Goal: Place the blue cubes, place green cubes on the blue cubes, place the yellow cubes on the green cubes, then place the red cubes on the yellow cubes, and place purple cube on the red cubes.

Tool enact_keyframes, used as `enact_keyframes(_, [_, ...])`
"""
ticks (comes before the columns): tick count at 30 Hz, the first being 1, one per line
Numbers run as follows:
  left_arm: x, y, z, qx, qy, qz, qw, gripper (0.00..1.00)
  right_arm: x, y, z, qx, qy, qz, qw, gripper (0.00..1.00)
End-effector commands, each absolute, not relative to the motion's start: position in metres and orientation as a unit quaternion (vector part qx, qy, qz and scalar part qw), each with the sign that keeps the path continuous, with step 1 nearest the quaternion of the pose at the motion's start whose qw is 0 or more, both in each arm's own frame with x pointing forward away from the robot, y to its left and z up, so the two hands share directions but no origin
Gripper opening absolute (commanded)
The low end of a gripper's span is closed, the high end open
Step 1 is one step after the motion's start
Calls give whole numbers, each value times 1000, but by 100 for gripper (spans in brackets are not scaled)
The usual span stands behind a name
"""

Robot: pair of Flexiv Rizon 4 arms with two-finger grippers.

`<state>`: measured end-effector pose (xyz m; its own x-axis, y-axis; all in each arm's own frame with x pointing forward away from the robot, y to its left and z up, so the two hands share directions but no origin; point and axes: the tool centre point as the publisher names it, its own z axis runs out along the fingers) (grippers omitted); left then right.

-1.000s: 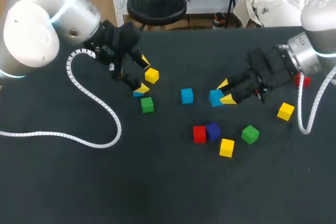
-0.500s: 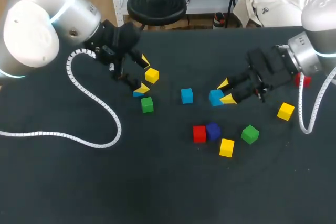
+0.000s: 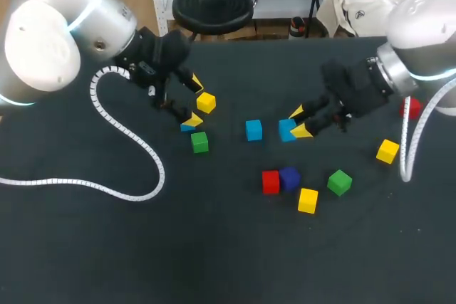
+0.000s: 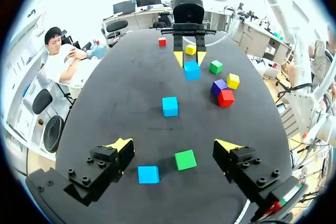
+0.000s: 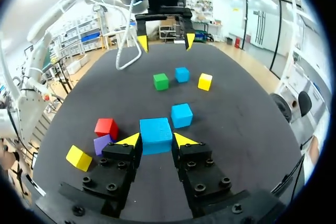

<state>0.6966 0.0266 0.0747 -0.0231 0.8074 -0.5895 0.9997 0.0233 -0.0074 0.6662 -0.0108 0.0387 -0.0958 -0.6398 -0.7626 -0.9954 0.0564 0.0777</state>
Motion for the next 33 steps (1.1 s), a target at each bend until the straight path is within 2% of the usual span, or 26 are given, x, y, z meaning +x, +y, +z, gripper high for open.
enact_keyframes(1, [696, 28, 74, 664, 680, -220, 221, 100, 658, -10, 34, -605, 683, 298, 280, 0])
enact_keyframes(15, [696, 28, 74, 664, 680, -220, 221, 100, 672, -12, -7, -610, 650, 322, 319, 0])
enact_keyframes(33, [696, 28, 74, 664, 680, -220, 221, 100, 698, 9, -5, -613, 661, 282, 328, 0])
